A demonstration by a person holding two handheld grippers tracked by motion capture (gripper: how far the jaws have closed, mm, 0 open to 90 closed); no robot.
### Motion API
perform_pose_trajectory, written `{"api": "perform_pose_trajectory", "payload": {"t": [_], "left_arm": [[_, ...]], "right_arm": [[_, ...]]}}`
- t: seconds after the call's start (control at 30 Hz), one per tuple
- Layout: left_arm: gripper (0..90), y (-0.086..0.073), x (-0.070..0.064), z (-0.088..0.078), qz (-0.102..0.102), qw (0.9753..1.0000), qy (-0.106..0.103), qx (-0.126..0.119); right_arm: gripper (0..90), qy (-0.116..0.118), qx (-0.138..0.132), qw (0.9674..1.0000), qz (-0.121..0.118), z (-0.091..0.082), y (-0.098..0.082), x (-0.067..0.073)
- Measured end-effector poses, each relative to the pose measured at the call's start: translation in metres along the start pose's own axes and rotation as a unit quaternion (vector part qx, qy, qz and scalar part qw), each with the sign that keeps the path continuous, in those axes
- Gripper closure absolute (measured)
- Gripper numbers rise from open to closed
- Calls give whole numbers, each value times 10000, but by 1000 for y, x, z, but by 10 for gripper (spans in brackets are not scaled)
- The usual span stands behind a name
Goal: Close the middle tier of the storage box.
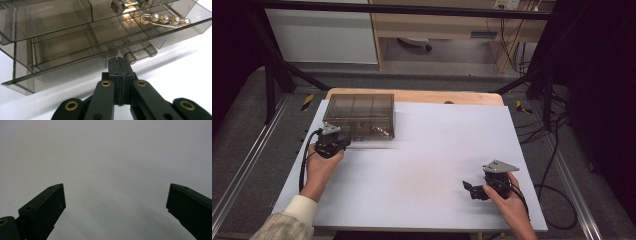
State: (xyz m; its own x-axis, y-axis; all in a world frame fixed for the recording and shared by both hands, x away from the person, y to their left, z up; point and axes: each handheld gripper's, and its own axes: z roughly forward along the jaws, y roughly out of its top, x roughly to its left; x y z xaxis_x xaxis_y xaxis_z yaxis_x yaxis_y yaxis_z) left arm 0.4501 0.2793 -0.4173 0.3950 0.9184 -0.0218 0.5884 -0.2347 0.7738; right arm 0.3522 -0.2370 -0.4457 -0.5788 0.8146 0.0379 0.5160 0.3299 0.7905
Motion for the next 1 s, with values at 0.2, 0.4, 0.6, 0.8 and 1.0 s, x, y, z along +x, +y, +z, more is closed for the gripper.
{"api": "perform_pose_trajectory", "payload": {"t": [0.2,0.4,0.6,0.8,1.0], "left_arm": [[900,1,2,1,-11,10000,16,-18],[900,3,4,3,-51,10000,36,-13],[900,4,9,5,-96,9999,53,17],[900,7,8,7,-132,9999,-20,-53],[900,8,8,6,-104,9999,-18,-24]], "right_arm": [[26,15,15,10000,-13,0,-1,0],[26,13,-11,10000,-12,-1,0,1],[27,1,4,10000,-32,0,0,0],[27,-23,5,10000,-24,-1,1,0],[28,-26,16,10000,-35,0,1,0]]}}
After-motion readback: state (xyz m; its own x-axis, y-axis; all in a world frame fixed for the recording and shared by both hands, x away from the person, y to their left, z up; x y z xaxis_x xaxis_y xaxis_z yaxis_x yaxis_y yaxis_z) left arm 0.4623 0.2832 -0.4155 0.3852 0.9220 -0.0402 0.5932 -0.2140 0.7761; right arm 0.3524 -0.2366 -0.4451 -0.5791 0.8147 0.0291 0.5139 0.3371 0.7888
